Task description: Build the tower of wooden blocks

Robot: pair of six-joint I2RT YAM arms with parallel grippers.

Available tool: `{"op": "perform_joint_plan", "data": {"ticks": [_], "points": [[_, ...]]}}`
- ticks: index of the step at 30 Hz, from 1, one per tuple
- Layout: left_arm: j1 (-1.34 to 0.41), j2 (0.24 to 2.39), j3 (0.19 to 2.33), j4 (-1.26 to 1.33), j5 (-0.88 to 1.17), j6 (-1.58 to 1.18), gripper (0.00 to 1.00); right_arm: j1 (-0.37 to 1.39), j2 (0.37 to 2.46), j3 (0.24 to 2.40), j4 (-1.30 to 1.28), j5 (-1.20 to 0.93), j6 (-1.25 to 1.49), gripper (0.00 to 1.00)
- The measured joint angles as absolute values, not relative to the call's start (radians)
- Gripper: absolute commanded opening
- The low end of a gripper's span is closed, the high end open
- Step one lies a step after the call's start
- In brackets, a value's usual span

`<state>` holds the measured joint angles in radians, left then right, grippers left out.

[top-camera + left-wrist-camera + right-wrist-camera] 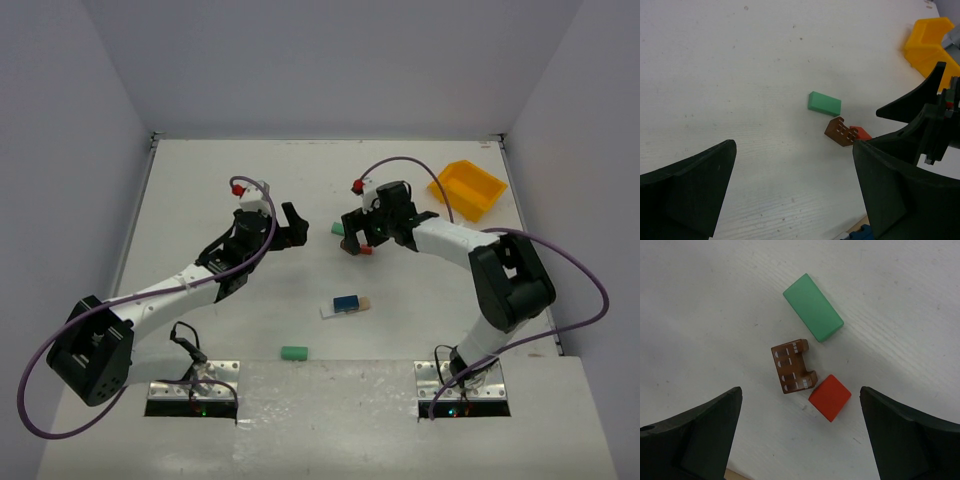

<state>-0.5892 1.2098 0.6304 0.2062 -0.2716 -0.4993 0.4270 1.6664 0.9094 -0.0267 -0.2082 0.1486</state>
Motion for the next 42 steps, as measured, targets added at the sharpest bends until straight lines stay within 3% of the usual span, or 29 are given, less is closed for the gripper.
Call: {"op": "perform_joint_plan", "data": {"ticks": [8,12,17,23,29,38,42], "points": [[-0.589,1.211,0.63,0.206,-0.271,-0.5,1.0,0.476,1.754,0.954,-0.046,-0.139,0.104,0.84],[-0.589,1.211,0.63,0.206,-0.271,-0.5,1.0,0.486,1.78,0.973,-0.059,-0.11,0.091,0.82],[-0.589,1.211,0.63,0.206,-0.271,-0.5,1.0,0.501,1.795,0.985,-0.066,-0.097,0.079,0.69],[-0.589,1.211,0.63,0.206,-0.27,-0.5,1.0,0.515,1.805,0.997,-0.076,-0.084,0.071,0.64],[-0.589,1.211,0.63,0.205,-0.269,-0.5,1.0,0.52,1.832,1.012,-0.085,-0.07,0.067,0.52],[-0.589,1.211,0.63,0.205,-0.264,-0.502,1.0,0.534,1.843,1.017,-0.101,-0.07,0.051,0.2],[-0.589,1.211,0.63,0.205,-0.237,-0.502,1.0,0.54,1.841,1.016,-0.101,-0.071,0.037,0.16]]}}
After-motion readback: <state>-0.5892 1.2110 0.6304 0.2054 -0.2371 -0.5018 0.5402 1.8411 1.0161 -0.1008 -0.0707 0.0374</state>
